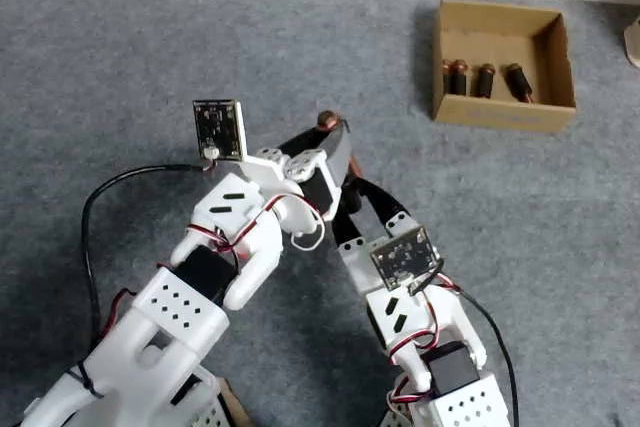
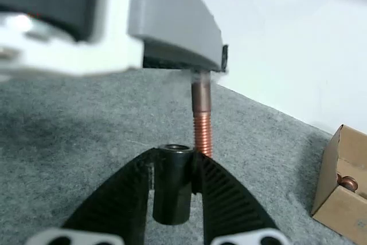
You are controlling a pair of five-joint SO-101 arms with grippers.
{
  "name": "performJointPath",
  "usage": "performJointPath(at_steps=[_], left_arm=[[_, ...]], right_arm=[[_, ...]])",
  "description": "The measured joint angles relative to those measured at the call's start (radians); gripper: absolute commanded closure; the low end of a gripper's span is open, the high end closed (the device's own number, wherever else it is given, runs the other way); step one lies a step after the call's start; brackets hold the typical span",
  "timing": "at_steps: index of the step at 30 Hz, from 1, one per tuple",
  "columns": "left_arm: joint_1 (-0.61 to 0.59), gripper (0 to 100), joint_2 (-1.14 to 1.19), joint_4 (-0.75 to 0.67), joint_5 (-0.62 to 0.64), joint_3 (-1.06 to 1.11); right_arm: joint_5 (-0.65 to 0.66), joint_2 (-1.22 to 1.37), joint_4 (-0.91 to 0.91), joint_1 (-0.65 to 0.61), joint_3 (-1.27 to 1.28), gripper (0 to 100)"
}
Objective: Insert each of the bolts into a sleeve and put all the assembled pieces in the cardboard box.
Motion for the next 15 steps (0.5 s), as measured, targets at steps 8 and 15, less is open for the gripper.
performJointPath(at_steps=[8,15], left_arm=[[0.0,99,0.0,0.0,0.0,0.0],[-0.054,99,0.0,0.0,0.0,-0.023]], right_arm=[[0.0,0.0,0.0,0.0,0.0,99.2],[0.0,0.0,0.006,0.002,0.0,99.2]])
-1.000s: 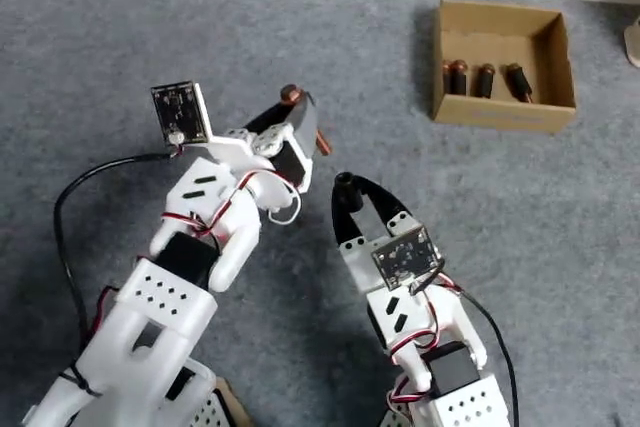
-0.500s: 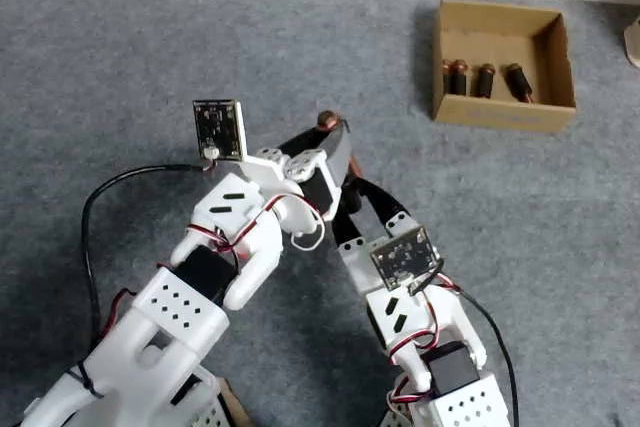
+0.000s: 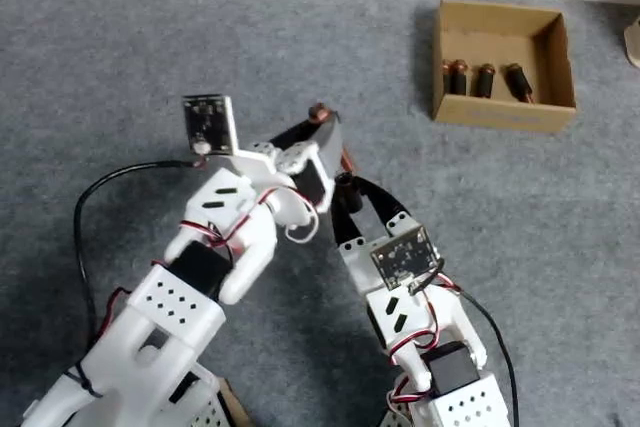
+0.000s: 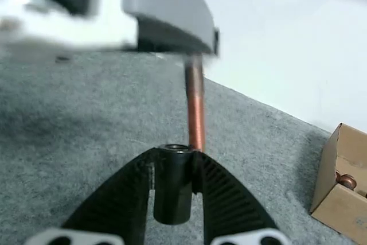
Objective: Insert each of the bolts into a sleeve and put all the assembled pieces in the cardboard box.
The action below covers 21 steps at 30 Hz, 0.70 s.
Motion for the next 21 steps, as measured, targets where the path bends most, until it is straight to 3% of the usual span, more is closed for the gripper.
performJointPath(at_steps=[10,21], left_arm=[[-0.002,99,0.0,0.006,0.0,0.0],[0.0,99,-0.127,0.117,0.0,-0.041]], right_arm=[[0.0,0.0,0.0,0.0,0.0,99.2],[0.0,0.0,0.0,0.0,0.0,99.2]])
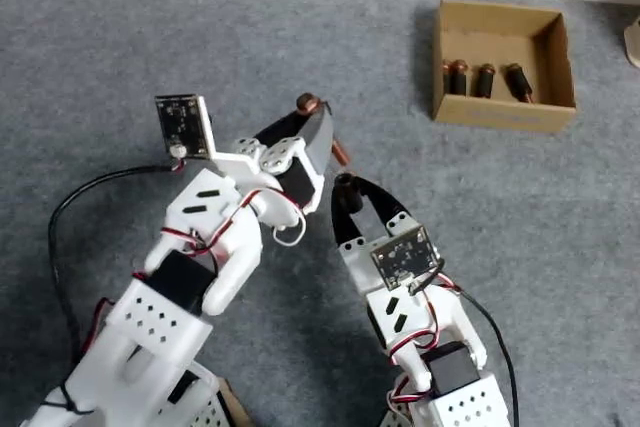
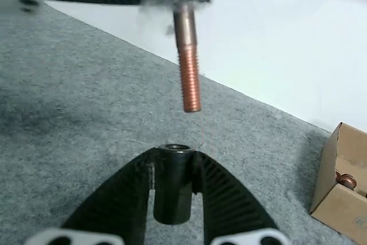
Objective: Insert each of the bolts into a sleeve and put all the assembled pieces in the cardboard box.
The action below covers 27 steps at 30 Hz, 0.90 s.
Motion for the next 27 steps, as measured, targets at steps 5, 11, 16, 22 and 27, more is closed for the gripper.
performJointPath(at_steps=[5,11,16,22,27], left_arm=[[0.009,99,-0.003,0.021,0.0,0.0],[0.005,99,0.015,0.021,0.0,0.0],[0.008,99,0.084,0.021,0.0,0.0],[0.005,99,0.121,0.02,0.0,0.0],[0.021,99,0.121,0.02,-0.003,0.006]], right_arm=[[0.0,0.0,0.0,0.0,0.0,99.2],[0.0,0.0,0.0,0.0,0.0,99.2],[0.0,0.0,0.0,0.0,0.0,99.2],[0.0,0.0,0.0,0.0,0.0,99.2],[0.0,0.0,0.0,0.002,0.0,99.2]])
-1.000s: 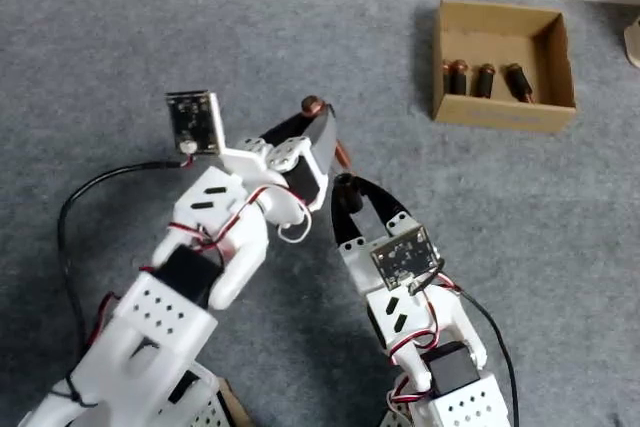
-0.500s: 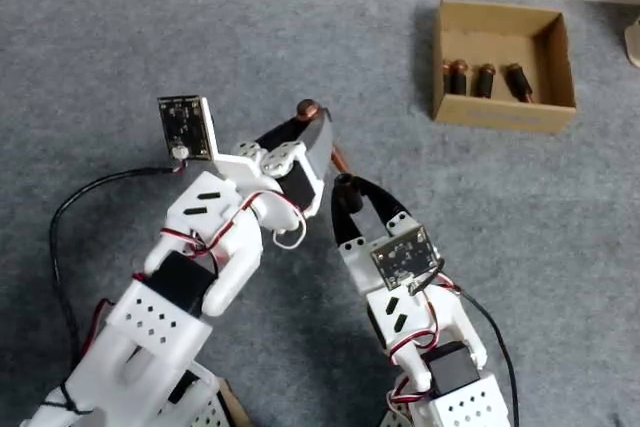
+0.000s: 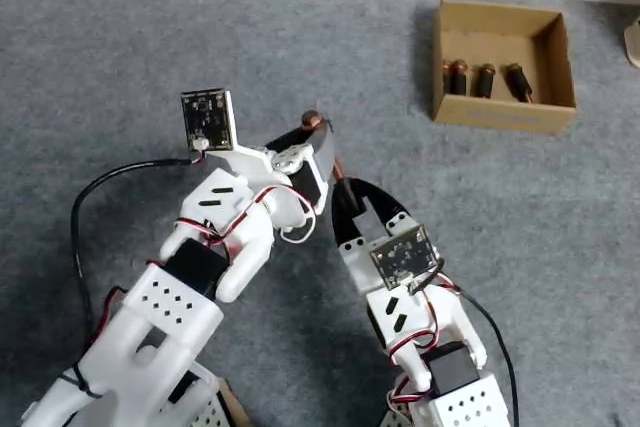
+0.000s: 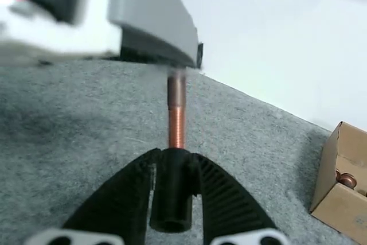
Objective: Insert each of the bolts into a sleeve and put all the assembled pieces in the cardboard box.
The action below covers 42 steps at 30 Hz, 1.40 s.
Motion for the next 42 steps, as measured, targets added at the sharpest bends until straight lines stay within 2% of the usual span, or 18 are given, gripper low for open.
performJointPath(at_steps=[5,13,16,20,24,31,36,42], left_arm=[[0.041,99,0.0,0.0,0.005,0.002],[0.035,99,0.0,0.002,0.046,0.002],[0.0,99,0.002,0.002,0.051,0.002],[-0.107,99,0.0,0.002,0.054,0.0],[-0.178,99,0.0,0.02,0.054,0.018],[-0.265,99,0.002,0.275,0.054,0.121],[-0.308,99,0.002,0.462,0.054,0.123],[-0.371,99,0.002,0.5,0.055,0.123]], right_arm=[[0.0,-0.002,0.0,0.003,0.0,99.2],[0.0,-0.003,0.0,0.005,0.0,99.2],[-0.002,-0.005,0.044,0.051,0.0,99.2],[0.0,-0.005,0.126,0.193,0.0,99.2],[0.0,-0.005,0.14,0.242,0.0,99.2],[0.0,-0.005,0.307,0.25,0.0,98.5],[-0.066,-0.005,0.37,0.252,-0.006,90.7],[-0.109,-0.006,0.39,0.249,-0.015,90.7]])
